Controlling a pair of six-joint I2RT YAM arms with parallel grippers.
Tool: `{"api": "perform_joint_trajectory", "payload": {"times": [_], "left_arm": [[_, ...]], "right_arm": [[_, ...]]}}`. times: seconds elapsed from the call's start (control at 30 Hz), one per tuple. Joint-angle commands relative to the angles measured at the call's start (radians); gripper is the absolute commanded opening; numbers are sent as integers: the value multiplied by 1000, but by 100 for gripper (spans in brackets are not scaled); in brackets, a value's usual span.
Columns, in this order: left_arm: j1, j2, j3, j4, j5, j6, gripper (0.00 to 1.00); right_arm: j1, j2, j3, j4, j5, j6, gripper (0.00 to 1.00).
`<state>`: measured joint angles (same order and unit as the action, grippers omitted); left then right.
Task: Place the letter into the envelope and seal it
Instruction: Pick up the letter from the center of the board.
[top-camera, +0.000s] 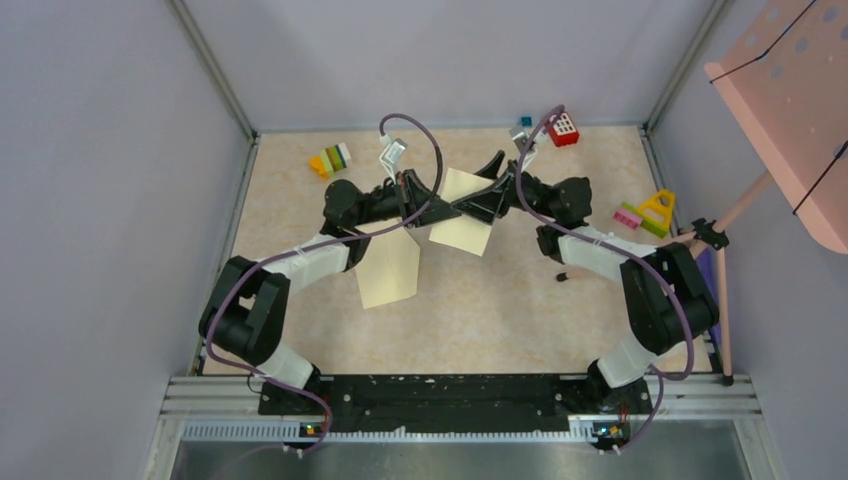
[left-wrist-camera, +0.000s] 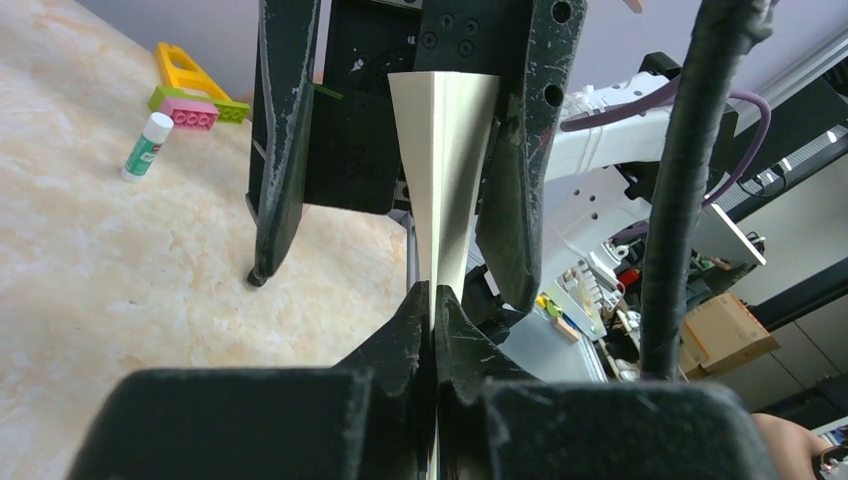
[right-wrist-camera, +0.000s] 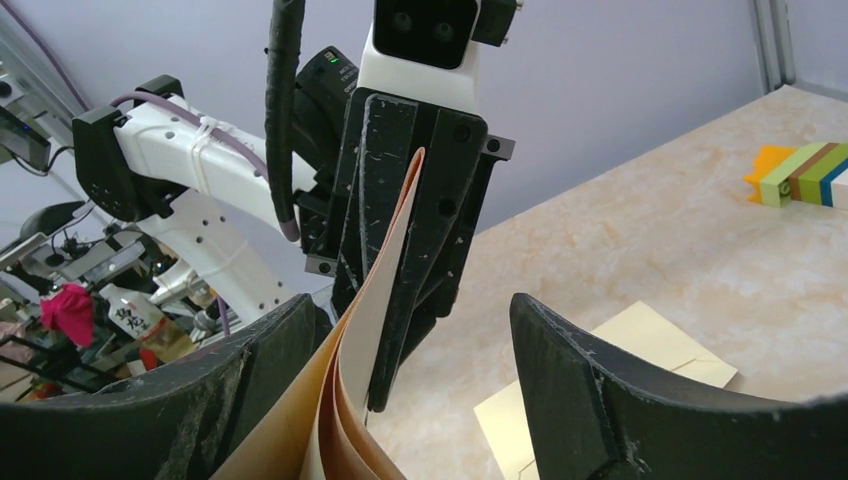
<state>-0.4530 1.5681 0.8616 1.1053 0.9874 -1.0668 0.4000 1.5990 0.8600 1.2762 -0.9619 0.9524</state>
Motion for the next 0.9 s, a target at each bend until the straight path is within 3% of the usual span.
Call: {"api": "perform_joint_trajectory", "payload": {"times": [0.0,0.2,0.33,0.67,0.87], "left_arm": [[-4,-4,45,2,0,33,5],[-3,-14,50,-57,-8,69,8],[4,-27,48,-104,-28,100,0],[56,-56,21,-201,-124,152,0],[57,-53,19,-203,-133,147,0]], "right_arm": [[30,-1,46,41,20,-8,70],[31,-16,47,-25,25,-55,70],[20,-52,43,-100,16,-109,70],[-38,-168,-7,-151,-56,-114,70],[-36,-139,-37,-106,-43,-95,66]]}}
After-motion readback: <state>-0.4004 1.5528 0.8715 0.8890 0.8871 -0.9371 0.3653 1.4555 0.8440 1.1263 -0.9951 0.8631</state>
